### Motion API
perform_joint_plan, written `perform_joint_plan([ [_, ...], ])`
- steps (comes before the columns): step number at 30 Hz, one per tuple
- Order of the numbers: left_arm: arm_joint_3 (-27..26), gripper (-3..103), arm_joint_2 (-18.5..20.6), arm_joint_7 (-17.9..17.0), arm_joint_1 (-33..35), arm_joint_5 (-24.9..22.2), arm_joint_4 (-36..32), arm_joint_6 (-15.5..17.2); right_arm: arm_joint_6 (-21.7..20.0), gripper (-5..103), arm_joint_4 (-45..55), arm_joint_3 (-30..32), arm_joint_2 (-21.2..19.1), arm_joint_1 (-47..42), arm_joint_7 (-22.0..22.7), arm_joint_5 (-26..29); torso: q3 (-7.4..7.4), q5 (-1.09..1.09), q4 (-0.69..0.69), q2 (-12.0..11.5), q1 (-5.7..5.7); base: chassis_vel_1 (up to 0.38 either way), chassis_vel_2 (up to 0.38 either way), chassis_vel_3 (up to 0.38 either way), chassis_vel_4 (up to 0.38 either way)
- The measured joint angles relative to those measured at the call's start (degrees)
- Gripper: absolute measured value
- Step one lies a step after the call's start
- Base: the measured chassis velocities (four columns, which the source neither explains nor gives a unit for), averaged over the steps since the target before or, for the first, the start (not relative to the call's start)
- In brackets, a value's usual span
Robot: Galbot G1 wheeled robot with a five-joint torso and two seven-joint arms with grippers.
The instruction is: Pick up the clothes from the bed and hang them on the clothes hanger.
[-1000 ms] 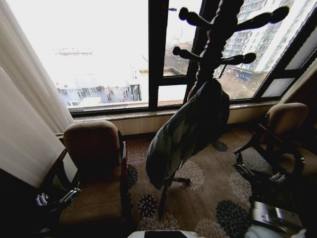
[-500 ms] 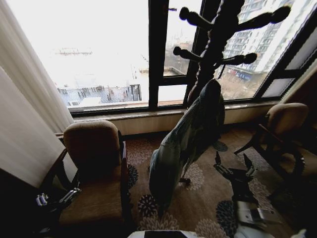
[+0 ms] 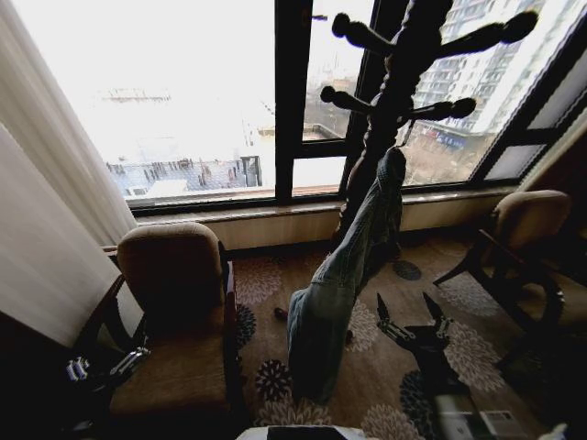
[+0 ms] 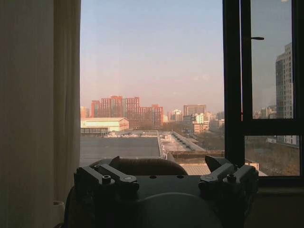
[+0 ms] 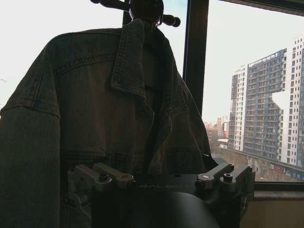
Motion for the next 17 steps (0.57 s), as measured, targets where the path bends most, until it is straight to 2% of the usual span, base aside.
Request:
perform_joint_plan([
  [17,0.0,100,0.0,0.0,0.0,0.0,0.0,0.0,0.02,100,-0.15,0.15,0.0,0.1,0.09,-0.04,0.0,0.0,0.0,0.0,0.0,0.0,0.0,0.0,0.0],
])
